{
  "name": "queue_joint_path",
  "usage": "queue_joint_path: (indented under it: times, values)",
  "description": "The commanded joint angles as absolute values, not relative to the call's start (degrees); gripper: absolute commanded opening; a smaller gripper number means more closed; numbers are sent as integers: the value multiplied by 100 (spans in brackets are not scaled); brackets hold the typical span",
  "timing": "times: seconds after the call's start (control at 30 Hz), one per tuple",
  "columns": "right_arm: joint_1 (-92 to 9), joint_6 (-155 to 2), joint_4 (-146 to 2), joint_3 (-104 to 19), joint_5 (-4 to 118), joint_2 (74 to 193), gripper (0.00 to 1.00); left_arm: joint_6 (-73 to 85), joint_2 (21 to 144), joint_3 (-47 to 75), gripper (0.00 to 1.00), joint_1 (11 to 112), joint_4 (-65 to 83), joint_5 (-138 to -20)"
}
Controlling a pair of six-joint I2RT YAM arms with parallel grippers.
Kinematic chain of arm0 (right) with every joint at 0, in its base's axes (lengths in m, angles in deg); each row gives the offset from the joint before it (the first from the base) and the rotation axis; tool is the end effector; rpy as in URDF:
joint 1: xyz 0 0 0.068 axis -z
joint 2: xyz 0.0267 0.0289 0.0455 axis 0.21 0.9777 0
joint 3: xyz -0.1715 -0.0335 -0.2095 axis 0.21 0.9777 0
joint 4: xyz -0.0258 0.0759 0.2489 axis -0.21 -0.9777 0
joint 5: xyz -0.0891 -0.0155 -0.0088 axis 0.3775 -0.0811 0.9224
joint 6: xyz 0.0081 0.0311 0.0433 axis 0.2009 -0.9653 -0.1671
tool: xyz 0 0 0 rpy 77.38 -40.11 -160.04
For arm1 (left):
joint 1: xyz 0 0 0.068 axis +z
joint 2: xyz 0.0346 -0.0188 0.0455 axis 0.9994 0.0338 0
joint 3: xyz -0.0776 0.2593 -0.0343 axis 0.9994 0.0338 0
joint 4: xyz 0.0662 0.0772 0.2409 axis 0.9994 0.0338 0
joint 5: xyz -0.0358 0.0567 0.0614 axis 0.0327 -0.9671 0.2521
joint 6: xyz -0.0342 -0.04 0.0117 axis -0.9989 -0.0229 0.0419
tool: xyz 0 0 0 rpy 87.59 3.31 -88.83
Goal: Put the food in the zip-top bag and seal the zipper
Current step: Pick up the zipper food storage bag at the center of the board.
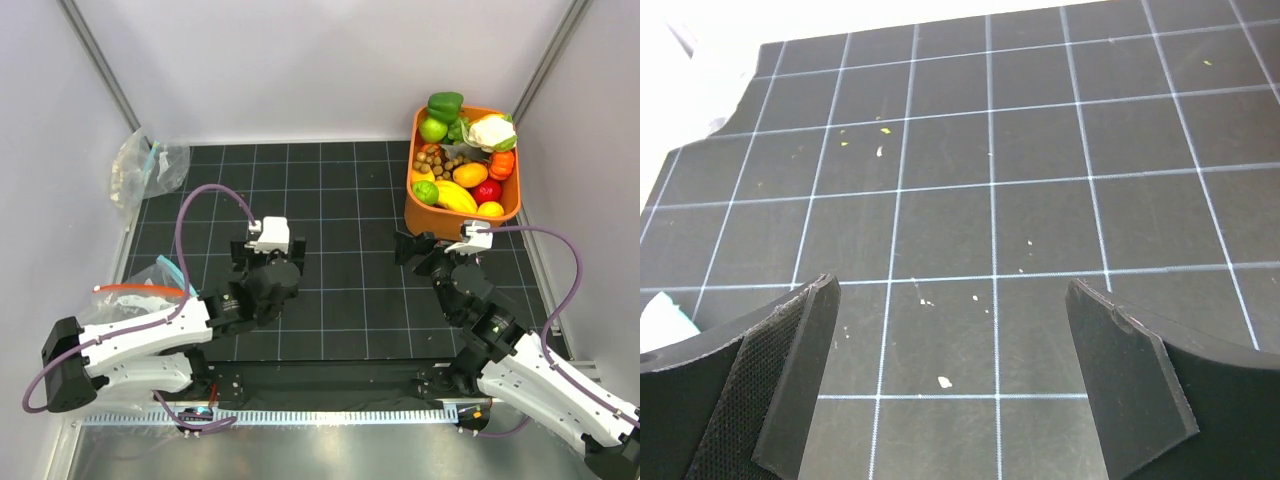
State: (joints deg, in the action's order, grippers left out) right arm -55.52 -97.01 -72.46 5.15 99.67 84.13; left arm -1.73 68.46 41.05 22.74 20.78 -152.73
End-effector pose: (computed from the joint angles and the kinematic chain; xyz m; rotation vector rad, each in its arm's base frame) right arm 0.1204 0.0855 0.2882 0.2377 1.6347 0.4347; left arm 0.1230 -0.1902 0.2960 0.0283 1.7539 0.0766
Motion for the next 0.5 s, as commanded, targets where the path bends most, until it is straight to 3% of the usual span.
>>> queue_joint_path:
  times: [0.0, 0.2, 0.37, 0.47]
  values:
    - [-5554, -9721, -6920, 479, 10040, 8330, 100, -658, 6776, 3859, 100, 2538, 2172, -15626]
    - [-5554, -9738, -6832, 541, 9935, 8355, 100, -1396, 6793, 3806, 100, 3818, 2883, -14906]
    - [-5554, -9598, -6771, 576, 9855, 8513, 100, -2267, 7232, 3640, 100, 5341, 3015, -13280]
    - [-5554, -9536, -6797, 567, 9663, 8575, 100, -2434, 7785, 3121, 100, 5966, 3393, -13409]
